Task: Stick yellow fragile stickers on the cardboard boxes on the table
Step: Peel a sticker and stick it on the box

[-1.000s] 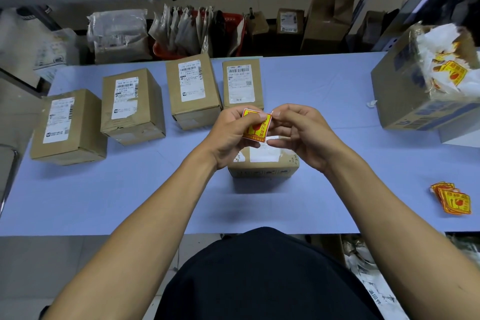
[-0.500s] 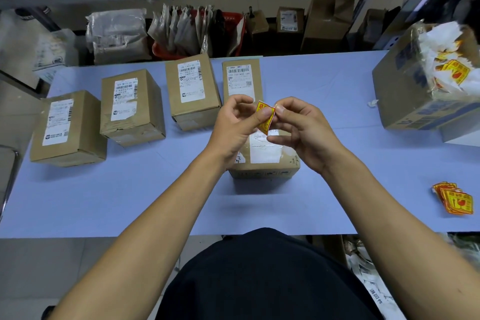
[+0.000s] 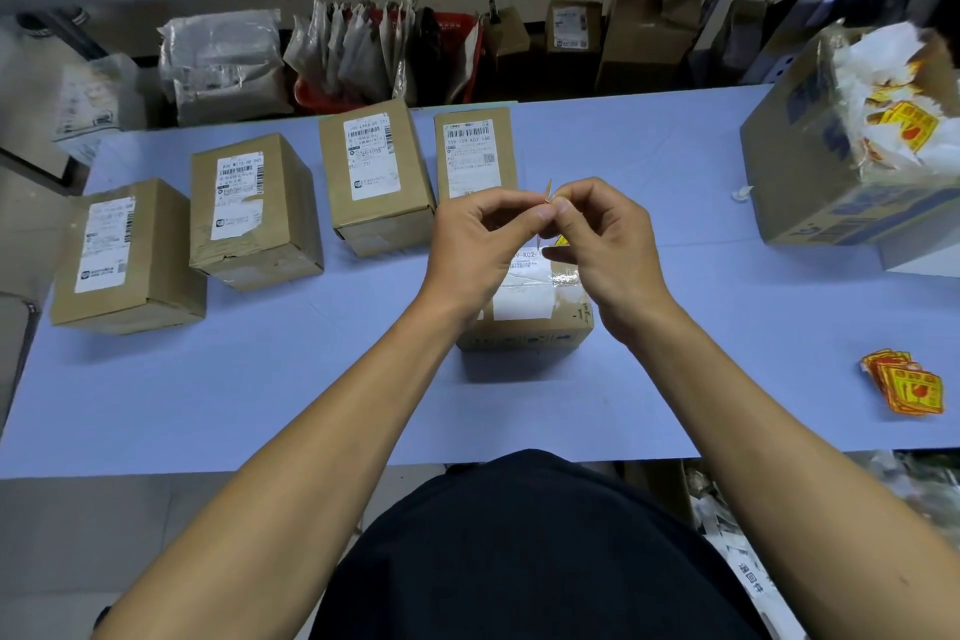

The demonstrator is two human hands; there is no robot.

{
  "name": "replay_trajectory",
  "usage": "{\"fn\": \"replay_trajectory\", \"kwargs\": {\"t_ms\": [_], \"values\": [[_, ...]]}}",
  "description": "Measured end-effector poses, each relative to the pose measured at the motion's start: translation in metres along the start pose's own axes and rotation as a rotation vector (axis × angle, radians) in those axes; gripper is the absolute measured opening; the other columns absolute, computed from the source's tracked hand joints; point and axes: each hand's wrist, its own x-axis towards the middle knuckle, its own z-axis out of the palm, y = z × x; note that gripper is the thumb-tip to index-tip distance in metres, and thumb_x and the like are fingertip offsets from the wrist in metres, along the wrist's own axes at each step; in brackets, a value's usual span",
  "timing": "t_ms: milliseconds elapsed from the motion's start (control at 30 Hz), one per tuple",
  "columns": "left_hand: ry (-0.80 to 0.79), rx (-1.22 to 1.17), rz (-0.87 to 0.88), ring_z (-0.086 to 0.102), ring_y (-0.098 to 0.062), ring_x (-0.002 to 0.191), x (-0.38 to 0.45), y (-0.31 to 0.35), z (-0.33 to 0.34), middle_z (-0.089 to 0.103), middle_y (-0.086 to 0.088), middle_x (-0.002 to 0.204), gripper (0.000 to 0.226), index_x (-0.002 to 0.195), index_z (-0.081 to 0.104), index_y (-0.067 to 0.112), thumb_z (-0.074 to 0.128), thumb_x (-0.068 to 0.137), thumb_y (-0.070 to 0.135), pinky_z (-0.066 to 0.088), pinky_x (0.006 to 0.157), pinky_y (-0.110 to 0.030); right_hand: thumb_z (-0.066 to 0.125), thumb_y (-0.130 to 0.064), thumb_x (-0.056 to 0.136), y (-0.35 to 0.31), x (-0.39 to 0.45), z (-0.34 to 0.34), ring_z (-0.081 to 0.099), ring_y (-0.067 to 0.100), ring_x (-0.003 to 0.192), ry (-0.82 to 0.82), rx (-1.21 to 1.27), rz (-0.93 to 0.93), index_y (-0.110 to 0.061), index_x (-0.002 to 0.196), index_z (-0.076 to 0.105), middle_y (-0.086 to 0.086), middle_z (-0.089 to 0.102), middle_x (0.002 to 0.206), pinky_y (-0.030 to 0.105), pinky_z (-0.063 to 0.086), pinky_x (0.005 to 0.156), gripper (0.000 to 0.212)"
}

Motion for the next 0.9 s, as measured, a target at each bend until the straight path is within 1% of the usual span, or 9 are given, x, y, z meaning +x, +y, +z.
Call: {"fn": "replay_trajectory", "kwargs": {"t_ms": [100, 200, 333, 400, 500, 600, 733, 833, 900], "values": [[-0.016, 0.033, 0.004, 0.074, -0.023, 0.083, 0.002, -0.001, 0.0, 0.078, -0.005, 0.083, 0.007, 0.087, 0.079, 0.02, 0.078, 0.083, 0.013, 0.06, 0.081, -0.038, 0.06, -0.015, 0.098, 0.0, 0.001, -0.004, 0.067, 0.005, 0.076, -0.009, -0.02, -0.022, -0.02, 0.086, 0.065, -0.013, 0.068, 0.074, 0.021, 0.055, 0.065, 0.014], [-0.031, 0.086, 0.024, 0.074, -0.021, 0.083, 0.002, -0.004, 0.001, 0.077, -0.004, 0.084, 0.005, 0.09, 0.077, 0.016, 0.075, 0.087, 0.013, 0.06, 0.082, -0.039, 0.06, -0.015, 0.098, 0.001, 0.001, -0.007, 0.068, 0.006, 0.077, -0.018, -0.02, -0.014, -0.018, 0.086, 0.066, -0.011, 0.068, 0.075, 0.022, 0.055, 0.067, 0.014], [-0.048, 0.156, 0.08, 0.072, -0.008, 0.078, 0.001, -0.005, 0.008, 0.076, 0.009, 0.079, 0.01, 0.092, 0.074, 0.016, 0.068, 0.091, 0.008, 0.055, 0.074, -0.021, 0.06, -0.014, 0.098, 0.003, 0.001, -0.012, 0.071, 0.011, 0.082, -0.019, 0.029, 0.044, -0.016, 0.085, 0.068, -0.007, 0.071, 0.075, 0.027, 0.058, 0.069, 0.015], [-0.044, 0.162, 0.087, 0.072, -0.004, 0.079, 0.0, -0.005, 0.01, 0.075, 0.011, 0.078, 0.011, 0.094, 0.074, 0.014, 0.066, 0.092, 0.006, 0.053, 0.073, -0.016, 0.059, -0.014, 0.098, 0.003, 0.003, -0.015, 0.073, 0.012, 0.084, -0.033, 0.035, 0.053, -0.015, 0.086, 0.068, -0.006, 0.072, 0.076, 0.028, 0.059, 0.07, 0.015], [-0.036, 0.17, 0.088, 0.073, -0.007, 0.081, 0.0, -0.006, 0.01, 0.075, 0.007, 0.082, 0.011, 0.098, 0.074, 0.009, 0.067, 0.091, 0.005, 0.054, 0.075, -0.018, 0.059, -0.014, 0.098, 0.002, 0.005, -0.017, 0.073, 0.013, 0.086, -0.045, 0.014, 0.048, -0.014, 0.087, 0.068, -0.005, 0.073, 0.077, 0.027, 0.059, 0.07, 0.015], [-0.031, 0.183, 0.092, 0.074, -0.011, 0.083, 0.0, -0.006, 0.009, 0.076, 0.001, 0.085, 0.011, 0.098, 0.074, 0.011, 0.068, 0.091, 0.006, 0.055, 0.076, -0.022, 0.059, -0.014, 0.098, 0.002, 0.006, -0.016, 0.072, 0.011, 0.083, -0.041, -0.038, 0.018, -0.015, 0.087, 0.068, -0.007, 0.072, 0.076, 0.025, 0.058, 0.068, 0.015], [-0.023, 0.219, 0.099, 0.072, -0.006, 0.084, 0.0, -0.005, 0.008, 0.075, 0.004, 0.089, 0.012, 0.097, 0.075, 0.015, 0.07, 0.089, 0.007, 0.054, 0.077, -0.019, 0.06, -0.016, 0.097, 0.002, 0.005, -0.014, 0.071, 0.01, 0.078, -0.014, -0.069, -0.011, -0.019, 0.084, 0.068, -0.007, 0.07, 0.074, 0.023, 0.057, 0.063, 0.015], [-0.02, 0.222, 0.097, 0.072, -0.006, 0.083, -0.001, -0.005, 0.008, 0.075, 0.003, 0.088, 0.012, 0.097, 0.076, 0.014, 0.069, 0.09, 0.007, 0.054, 0.077, -0.02, 0.063, -0.016, 0.096, 0.003, 0.004, -0.014, 0.071, 0.01, 0.078, -0.004, -0.025, 0.02, -0.019, 0.084, 0.07, -0.006, 0.071, 0.073, 0.026, 0.058, 0.063, 0.014], [-0.015, 0.219, 0.089, 0.072, -0.01, 0.083, -0.001, -0.005, 0.008, 0.075, -0.001, 0.086, 0.012, 0.097, 0.076, 0.012, 0.068, 0.09, 0.006, 0.055, 0.078, -0.023, 0.063, -0.016, 0.096, 0.003, 0.004, -0.014, 0.071, 0.01, 0.078, -0.01, -0.008, 0.04, -0.018, 0.085, 0.07, -0.006, 0.071, 0.073, 0.028, 0.059, 0.065, 0.014]]}}
